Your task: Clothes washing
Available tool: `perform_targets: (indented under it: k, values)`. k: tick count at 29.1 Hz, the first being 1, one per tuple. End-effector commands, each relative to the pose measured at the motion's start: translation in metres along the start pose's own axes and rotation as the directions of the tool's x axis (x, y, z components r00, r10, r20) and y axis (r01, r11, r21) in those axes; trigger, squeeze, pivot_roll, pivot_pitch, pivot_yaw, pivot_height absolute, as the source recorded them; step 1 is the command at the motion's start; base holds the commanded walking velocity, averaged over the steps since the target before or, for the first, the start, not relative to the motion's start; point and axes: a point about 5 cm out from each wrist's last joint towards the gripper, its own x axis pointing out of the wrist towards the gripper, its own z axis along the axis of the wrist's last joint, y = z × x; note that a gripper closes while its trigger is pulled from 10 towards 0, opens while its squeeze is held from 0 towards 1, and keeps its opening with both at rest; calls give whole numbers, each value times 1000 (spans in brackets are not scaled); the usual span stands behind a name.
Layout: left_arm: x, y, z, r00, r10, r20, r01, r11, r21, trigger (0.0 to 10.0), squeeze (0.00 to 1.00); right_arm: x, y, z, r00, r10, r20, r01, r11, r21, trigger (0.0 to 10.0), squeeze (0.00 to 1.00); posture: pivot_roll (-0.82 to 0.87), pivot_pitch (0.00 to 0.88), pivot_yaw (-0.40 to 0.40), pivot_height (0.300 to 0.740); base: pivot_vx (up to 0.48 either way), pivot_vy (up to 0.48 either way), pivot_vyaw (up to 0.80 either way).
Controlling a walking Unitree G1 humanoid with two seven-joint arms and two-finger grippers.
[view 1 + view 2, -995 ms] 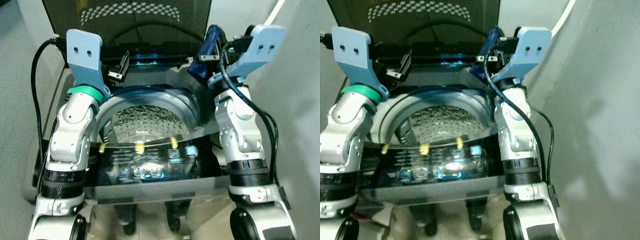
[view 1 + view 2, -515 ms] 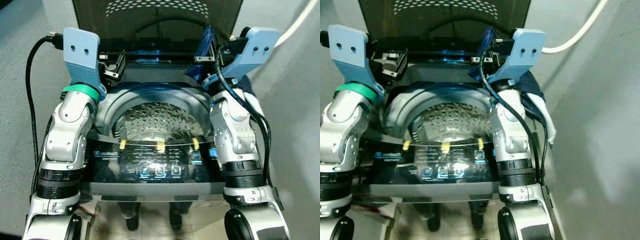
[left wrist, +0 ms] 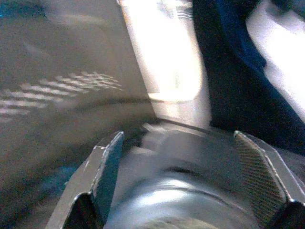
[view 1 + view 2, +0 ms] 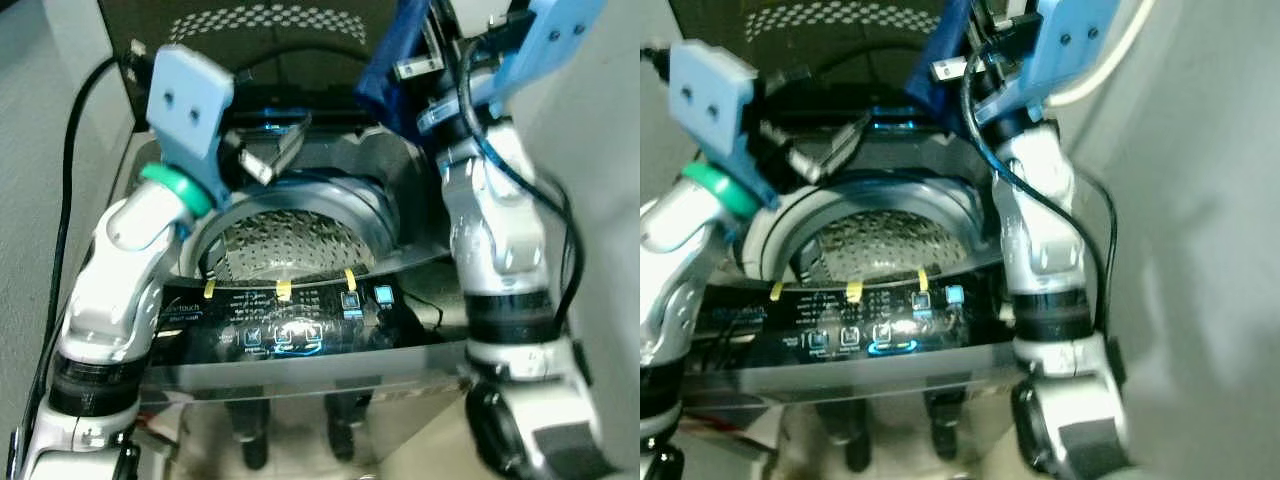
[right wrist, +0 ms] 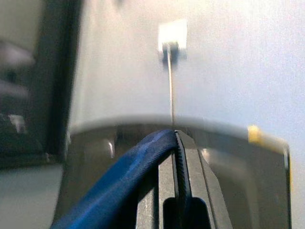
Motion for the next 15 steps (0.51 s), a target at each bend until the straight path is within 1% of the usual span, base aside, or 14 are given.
perform_targets:
  k: [1, 2, 3, 4, 5, 7, 8, 9, 10, 11, 12, 13, 14, 15]
  values:
    - [-2, -17, -1, 989, -149, 1, 148, 986, -76, 10000, 0, 29, 5, 44, 978, 100, 181, -112, 992, 54, 10000, 0, 47, 0, 56, 740, 0, 0, 0]
    - [-2, -17, -1, 989, -149, 1, 148, 986, -76, 10000, 0, 29, 5, 44, 978, 100, 181, -112, 992, 54, 10000, 0, 47, 0, 56, 740, 0, 0, 0]
    - [0, -21, -2, 986, -166, 14, 167, 982, -93, 10000, 0, 39, 6, 58, 965, 123, 230, -146, 985, 86, 10000, 0, 44, 0, 57, 740, 0, 0, 0]
    - [6, -23, -1, 984, -172, 35, 175, 979, -107, 10000, 0, 47, 9, 67, 953, 146, 264, -182, 977, 115, 10000, 0, 38, 0, 57, 740, 0, 0, 0]
    - [6, -23, -1, 984, -172, 35, 175, 979, -107, 10000, 0, 47, 9, 67, 953, 146, 264, -182, 977, 115, 10000, 0, 38, 0, 57, 740, 0, 0, 0]
    - [10, -25, -1, 982, -181, 51, 186, 976, -117, 10000, 0, 52, 11, 72, 946, 161, 280, -205, 969, 136, 10000, 0, 36, 0, 53, 740, 0, 0, 0]
    - [17, -29, -2, 978, -199, 71, 207, 969, -135, 10000, 0, 57, 13, 74, 941, 168, 293, -226, 959, 173, 10000, 0, 37, 0, 49, 740, 0, 0, 0]
    - [28, -30, -4, 974, -206, 92, 219, 963, -156, 10000, 0, 59, 17, 75, 937, 176, 301, -247, 944, 218, 10000, 0, 33, 0, 46, 740, 0, 0, 0]
    - [28, -30, -4, 974, -206, 92, 219, 963, -156, 10000, 0, 59, 17, 75, 937, 176, 301, -247, 944, 218, 10000, 0, 33, 0, 46, 740, 0, 0, 0]
    - [37, -31, -5, 972, -212, 104, 228, 958, -175, 10000, 0, 61, 19, 74, 935, 181, 305, -262, 933, 248, 10000, 0, 31, 0, 48, 740, 0, 0, 0]
    - [37, -31, -5, 972, -212, 104, 228, 958, -175, 10000, 0, 61, 19, 74, 935, 181, 305, -262, 933, 248, 10000, 0, 31, 0, 48, 740, 0, 0, 0]
    - [48, -31, -6, 964, -236, 121, 257, 943, -211, 10000, 0, 62, 21, 73, 934, 185, 304, -272, 922, 277, 10000, 0, 26, 0, 48, 740, 0, 0, 0]
    - [48, -31, -6, 964, -236, 121, 257, 943, -211, 10000, 0, 62, 21, 73, 934, 185, 304, -272, 922, 277, 10000, 0, 26, 0, 48, 740, 0, 0, 0]
    - [58, -35, -5, 947, -289, 143, 317, 913, -257, 10000, 0, 63, 23, 72, 933, 193, 303, -288, 906, 310, 10000, 0, 20, 0, 47, 740, 0, 0, 0]
